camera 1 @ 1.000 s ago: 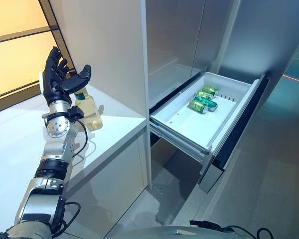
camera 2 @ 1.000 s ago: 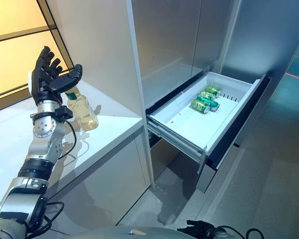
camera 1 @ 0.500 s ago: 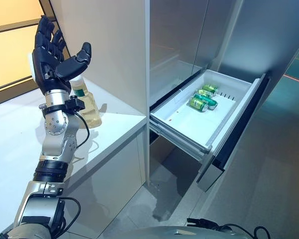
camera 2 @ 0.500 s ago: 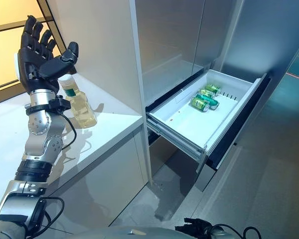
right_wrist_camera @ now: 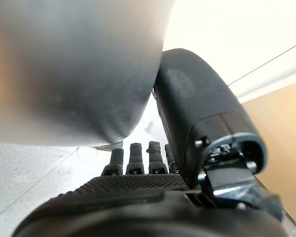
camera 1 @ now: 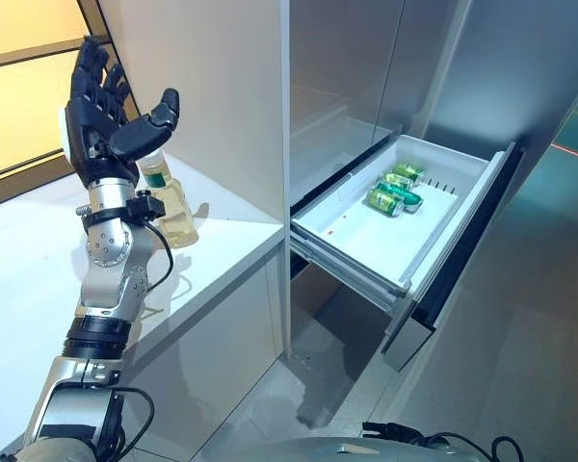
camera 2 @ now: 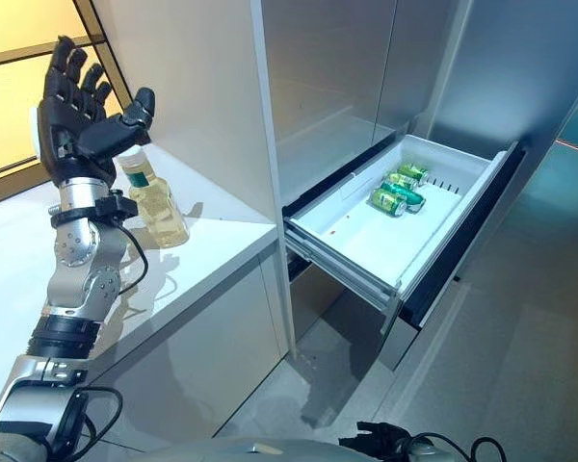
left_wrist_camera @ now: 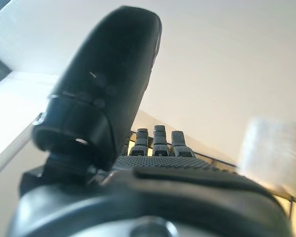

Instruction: Put drinks into fridge and close the fridge

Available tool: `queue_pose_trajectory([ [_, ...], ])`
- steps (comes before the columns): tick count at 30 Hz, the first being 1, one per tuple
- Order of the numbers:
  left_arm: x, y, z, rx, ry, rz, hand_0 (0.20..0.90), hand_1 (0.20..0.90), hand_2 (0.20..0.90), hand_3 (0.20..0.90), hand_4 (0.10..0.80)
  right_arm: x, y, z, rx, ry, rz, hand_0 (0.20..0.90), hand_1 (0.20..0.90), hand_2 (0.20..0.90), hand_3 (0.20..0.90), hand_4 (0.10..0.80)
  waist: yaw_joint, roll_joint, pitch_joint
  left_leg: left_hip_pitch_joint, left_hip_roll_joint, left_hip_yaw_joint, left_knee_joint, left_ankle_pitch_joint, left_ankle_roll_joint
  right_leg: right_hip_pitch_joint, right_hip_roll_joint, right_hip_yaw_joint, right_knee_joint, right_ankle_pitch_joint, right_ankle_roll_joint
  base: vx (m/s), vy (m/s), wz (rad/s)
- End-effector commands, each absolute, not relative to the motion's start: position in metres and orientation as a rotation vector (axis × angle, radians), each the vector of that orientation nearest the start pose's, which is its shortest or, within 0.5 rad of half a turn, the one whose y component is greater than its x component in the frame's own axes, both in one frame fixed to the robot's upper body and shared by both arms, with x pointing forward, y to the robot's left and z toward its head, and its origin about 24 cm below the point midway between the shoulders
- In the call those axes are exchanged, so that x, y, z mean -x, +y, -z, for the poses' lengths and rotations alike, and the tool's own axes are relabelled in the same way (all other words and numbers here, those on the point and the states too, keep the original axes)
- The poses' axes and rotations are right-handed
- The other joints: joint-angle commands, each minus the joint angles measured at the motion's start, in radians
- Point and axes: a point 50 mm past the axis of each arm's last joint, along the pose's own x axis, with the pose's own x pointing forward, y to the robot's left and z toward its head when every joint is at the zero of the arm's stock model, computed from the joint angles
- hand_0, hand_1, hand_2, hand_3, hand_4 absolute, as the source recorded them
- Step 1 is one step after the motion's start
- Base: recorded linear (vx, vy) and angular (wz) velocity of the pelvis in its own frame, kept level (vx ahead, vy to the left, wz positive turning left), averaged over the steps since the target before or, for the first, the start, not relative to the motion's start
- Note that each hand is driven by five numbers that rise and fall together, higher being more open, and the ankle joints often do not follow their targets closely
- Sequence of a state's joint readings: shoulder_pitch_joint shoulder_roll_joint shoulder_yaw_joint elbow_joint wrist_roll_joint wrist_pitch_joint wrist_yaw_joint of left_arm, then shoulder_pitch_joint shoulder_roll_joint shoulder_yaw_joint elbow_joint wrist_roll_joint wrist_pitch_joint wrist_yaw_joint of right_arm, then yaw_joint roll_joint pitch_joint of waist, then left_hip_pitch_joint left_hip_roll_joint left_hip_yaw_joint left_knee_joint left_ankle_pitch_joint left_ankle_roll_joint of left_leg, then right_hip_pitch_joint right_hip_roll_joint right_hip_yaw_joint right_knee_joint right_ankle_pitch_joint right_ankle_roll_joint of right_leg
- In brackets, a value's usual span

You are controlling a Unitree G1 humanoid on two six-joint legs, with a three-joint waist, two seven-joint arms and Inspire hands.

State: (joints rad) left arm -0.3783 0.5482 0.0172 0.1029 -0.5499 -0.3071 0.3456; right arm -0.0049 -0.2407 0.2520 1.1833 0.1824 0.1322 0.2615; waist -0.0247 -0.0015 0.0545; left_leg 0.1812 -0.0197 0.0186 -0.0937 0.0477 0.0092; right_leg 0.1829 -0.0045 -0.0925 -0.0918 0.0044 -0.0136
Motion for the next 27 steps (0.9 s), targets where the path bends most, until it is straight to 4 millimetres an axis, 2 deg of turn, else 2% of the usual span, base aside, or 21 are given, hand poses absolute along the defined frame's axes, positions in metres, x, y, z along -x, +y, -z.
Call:
queue_pose_trajectory([
  [1, -0.3, 0.263, -0.213, 0.046, -0.737, -0.347, 0.9, 0.9, 0.9, 0.9, 0.8, -0.063, -0.214, 0.169, 0.073, 1.444, -0.218, 0.9, 0.9, 0.9, 0.9, 0.8, 0.012, 0.007, -0.031, 0.01, -0.021, 0.022, 0.006, -0.106, 0.013, -0.004, -0.012, -0.001, 0.039, -0.047, 0.055, 0.0, 0.0, 0.0],
  [8, -0.304, 0.273, -0.192, 0.023, -0.657, -0.364, 0.9, 0.9, 0.9, 0.9, 0.8, -0.061, -0.216, 0.169, 0.075, 1.448, -0.214, 0.9, 0.9, 0.9, 0.9, 0.8, 0.01, 0.004, -0.027, 0.013, -0.019, 0.027, 0.006, -0.104, 0.013, -0.003, -0.012, 0.0, 0.04, -0.044, 0.056, 0.0, 0.0, 0.0],
  [19, -0.308, 0.266, -0.17, -0.008, -0.566, -0.335, 0.9, 0.9, 0.9, 0.9, 0.8, -0.062, -0.215, 0.169, 0.073, 1.44, -0.217, 0.9, 0.9, 0.9, 0.9, 0.8, 0.008, 0.002, -0.018, 0.016, -0.018, 0.032, 0.006, -0.103, 0.014, -0.003, -0.013, 0.002, 0.042, -0.043, 0.059, 0.0, 0.0, 0.0],
  [27, -0.312, 0.268, -0.158, -0.018, -0.504, -0.333, 0.9, 0.9, 0.9, 0.9, 0.8, -0.061, -0.216, 0.169, 0.066, 1.441, -0.208, 0.9, 0.9, 0.9, 0.9, 0.8, -0.001, 0.002, -0.015, 0.017, -0.017, 0.041, 0.006, -0.104, 0.014, -0.004, -0.013, 0.007, 0.044, -0.041, 0.061, 0.0, 0.0, 0.0],
])
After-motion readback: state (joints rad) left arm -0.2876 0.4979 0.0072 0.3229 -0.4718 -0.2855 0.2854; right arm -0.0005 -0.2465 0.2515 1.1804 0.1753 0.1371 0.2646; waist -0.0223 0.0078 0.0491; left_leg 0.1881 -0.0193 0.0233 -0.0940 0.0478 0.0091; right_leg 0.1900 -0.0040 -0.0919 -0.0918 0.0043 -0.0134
